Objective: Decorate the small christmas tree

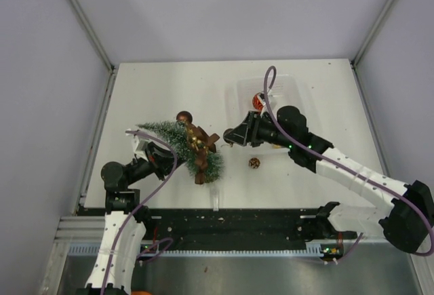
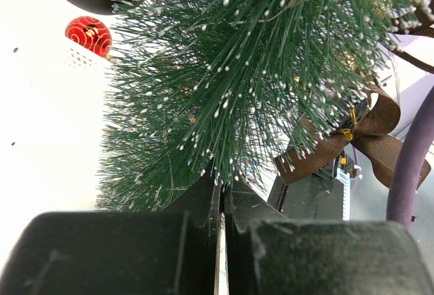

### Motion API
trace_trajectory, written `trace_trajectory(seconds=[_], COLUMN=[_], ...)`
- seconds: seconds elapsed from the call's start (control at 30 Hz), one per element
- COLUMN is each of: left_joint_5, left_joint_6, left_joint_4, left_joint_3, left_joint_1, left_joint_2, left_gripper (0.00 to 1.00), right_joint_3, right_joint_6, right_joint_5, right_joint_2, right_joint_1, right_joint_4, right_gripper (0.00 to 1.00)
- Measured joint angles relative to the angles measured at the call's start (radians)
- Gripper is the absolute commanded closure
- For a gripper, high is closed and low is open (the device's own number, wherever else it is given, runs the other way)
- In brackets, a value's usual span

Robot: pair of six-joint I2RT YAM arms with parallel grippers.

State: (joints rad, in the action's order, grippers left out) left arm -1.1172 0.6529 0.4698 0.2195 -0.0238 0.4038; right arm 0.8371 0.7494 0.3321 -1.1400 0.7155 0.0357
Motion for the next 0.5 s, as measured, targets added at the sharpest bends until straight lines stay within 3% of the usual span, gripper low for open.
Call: trace_trajectory(seconds=[0.5], left_joint_5=[0.003], left_joint_6=[0.000], left_joint_4=[0.000], left_joint_3=[0.000], left_joint_1=[0.000], left_joint_2=[-0.001], left_gripper=[1.00], right_joint_3=[0.000], right_joint_6=[0.108], right_joint_5=[-0.095], right_joint_2=[-0.105], right_joint_1=[0.125], right_joint_4=[0.099], right_gripper=[0.92])
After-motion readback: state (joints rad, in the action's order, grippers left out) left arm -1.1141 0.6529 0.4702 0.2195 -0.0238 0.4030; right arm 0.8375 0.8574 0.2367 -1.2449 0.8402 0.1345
